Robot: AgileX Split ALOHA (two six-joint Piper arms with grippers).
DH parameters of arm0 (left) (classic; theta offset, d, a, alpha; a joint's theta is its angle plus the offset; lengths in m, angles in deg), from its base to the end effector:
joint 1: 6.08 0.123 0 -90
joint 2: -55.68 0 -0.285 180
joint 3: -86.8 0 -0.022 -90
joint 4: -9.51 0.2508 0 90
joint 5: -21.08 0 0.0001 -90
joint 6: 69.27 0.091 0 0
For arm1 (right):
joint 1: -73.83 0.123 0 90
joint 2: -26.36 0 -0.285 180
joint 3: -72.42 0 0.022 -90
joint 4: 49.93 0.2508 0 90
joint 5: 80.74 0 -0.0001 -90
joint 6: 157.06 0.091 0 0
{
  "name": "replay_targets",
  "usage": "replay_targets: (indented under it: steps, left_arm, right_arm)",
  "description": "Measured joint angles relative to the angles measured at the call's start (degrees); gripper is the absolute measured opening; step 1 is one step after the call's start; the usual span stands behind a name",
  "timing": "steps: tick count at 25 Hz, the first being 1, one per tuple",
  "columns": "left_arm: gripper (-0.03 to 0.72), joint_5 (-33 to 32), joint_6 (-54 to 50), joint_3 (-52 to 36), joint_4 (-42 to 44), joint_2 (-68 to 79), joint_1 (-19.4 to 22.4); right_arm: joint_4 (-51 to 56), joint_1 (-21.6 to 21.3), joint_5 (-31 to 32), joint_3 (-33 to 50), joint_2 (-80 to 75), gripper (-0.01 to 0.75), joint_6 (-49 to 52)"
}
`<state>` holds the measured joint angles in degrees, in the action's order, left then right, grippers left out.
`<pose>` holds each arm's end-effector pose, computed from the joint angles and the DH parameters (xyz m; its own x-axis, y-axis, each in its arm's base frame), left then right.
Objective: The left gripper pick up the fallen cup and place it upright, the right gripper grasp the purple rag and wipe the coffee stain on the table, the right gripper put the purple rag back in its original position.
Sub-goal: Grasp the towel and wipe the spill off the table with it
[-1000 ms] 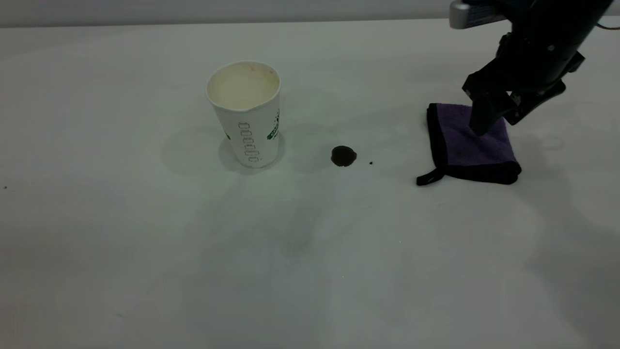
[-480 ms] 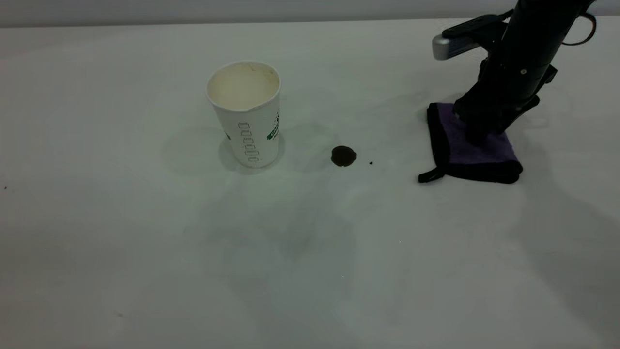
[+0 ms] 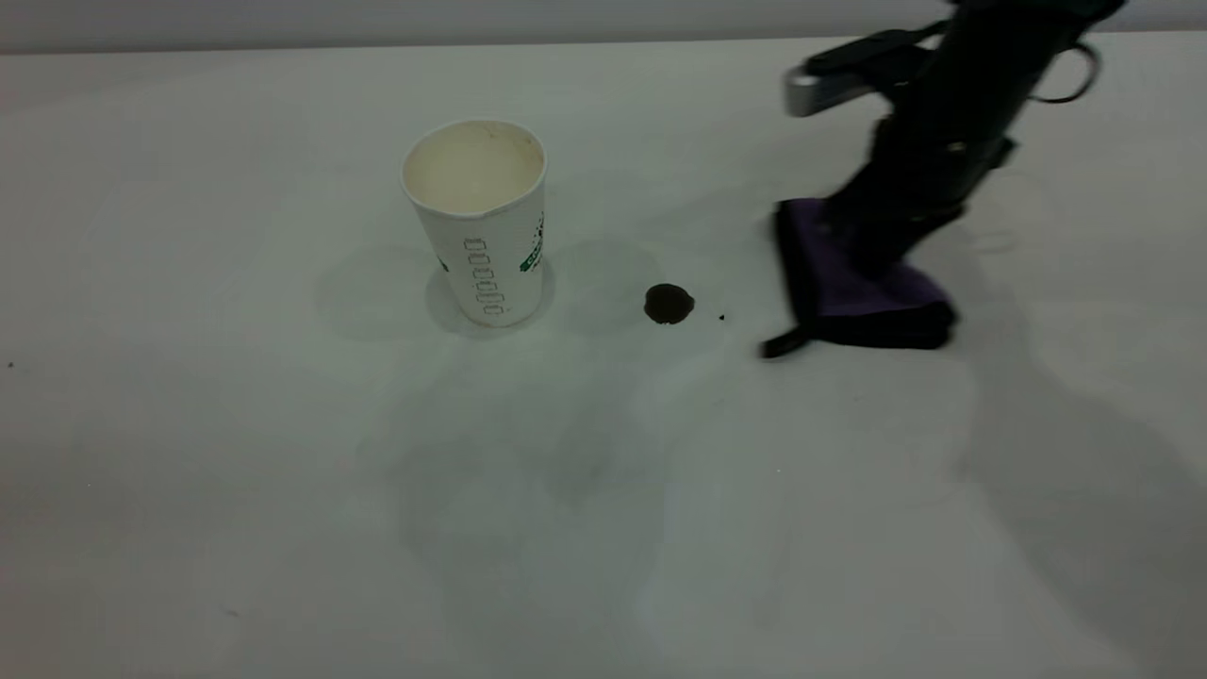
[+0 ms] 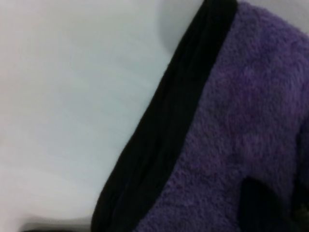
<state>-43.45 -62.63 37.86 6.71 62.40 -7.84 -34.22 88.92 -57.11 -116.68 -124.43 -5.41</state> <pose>-0.0099 -0.0037 0.2702 -0.4935 0.1098 -0.8628 0.1161 0.9914 0.0598 0.4276 0.1255 -0.0083 -0.8344 -0.4723 -0.2841 -0.5019 0.8641 0.0375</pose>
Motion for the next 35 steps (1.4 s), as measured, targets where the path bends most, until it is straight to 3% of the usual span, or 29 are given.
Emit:
replay_targets:
  steps: [9, 16, 22, 28, 35]
  left_arm:
    - [0.523, 0.00, 0.00, 0.00, 0.00, 0.00, 0.00]
    - [0.523, 0.00, 0.00, 0.00, 0.00, 0.00, 0.00]
    - [0.523, 0.00, -0.05, 0.00, 0.00, 0.00, 0.00]
    - [0.523, 0.00, -0.05, 0.00, 0.00, 0.00, 0.00]
    - [0.523, 0.00, -0.05, 0.00, 0.00, 0.00, 0.00]
  right_arm:
    - [3.26, 8.92, -3.48, 0.00, -0.25, 0.048, -1.86]
    - [3.77, 12.90, -3.37, 0.00, -0.27, 0.048, -1.94]
    - [4.24, 16.48, 0.17, 0.00, -0.27, 0.048, -1.93]
    - [4.73, 19.98, 7.77, -0.07, -0.27, 0.048, -4.57]
    - [3.92, 20.20, 6.82, 0.00, -0.27, 0.048, -4.38]
